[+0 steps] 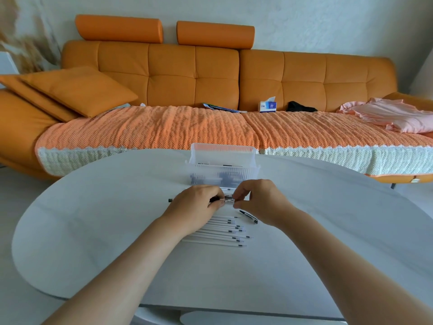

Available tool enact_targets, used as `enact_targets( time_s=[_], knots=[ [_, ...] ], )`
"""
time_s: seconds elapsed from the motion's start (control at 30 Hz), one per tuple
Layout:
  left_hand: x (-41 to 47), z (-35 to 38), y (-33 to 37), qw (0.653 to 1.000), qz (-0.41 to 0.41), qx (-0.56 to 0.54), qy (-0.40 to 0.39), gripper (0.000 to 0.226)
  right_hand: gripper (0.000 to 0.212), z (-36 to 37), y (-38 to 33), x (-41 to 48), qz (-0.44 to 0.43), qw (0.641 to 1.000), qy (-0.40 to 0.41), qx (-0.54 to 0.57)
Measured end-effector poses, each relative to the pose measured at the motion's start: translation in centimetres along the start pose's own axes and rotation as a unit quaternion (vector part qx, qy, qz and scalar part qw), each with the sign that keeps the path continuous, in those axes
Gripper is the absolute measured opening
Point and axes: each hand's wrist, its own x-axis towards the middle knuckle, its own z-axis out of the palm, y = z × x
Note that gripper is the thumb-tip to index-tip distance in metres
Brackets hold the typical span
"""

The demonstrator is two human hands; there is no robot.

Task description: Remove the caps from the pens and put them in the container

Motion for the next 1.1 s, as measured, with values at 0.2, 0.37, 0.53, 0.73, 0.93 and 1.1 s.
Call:
enact_targets(
  time_s=[0.2,0.37,0.53,0.73,0.93,1.1],
  knots=[
    [-0.01,0.03,0.17,1.000,0.003,-0.005,-0.004,0.013,0.016,-0.08,-0.22,-0.28,-0.007,1.000,0.001,0.005],
    [0.00,0.03,0.30,1.000,0.001,-0.007,-0.007,0.014,0.019,-0.10,-0.36,-0.40,-0.011,1.000,0.003,0.016],
    [0.02,0.13,0.53,1.000,0.001,-0.011,-0.010,0.012,0.015,-0.08,-0.37,-0.43,-0.019,1.000,-0.001,0.019],
    [0.01,0.09,0.91,0.999,-0.005,-0.016,-0.032,0.013,0.010,0.36,-0.49,-0.63,-0.030,1.000,-0.002,0.001],
    [-0.06,0.04,0.83,0.998,-0.032,-0.019,-0.060,0.006,0.007,0.45,-0.43,-0.66,-0.033,0.999,0.015,0.022],
    [-0.04,-0.12,0.91,0.998,-0.029,-0.012,-0.054,0.005,0.016,0.47,-0.40,-0.72,-0.039,0.999,0.001,0.008]
  ],
)
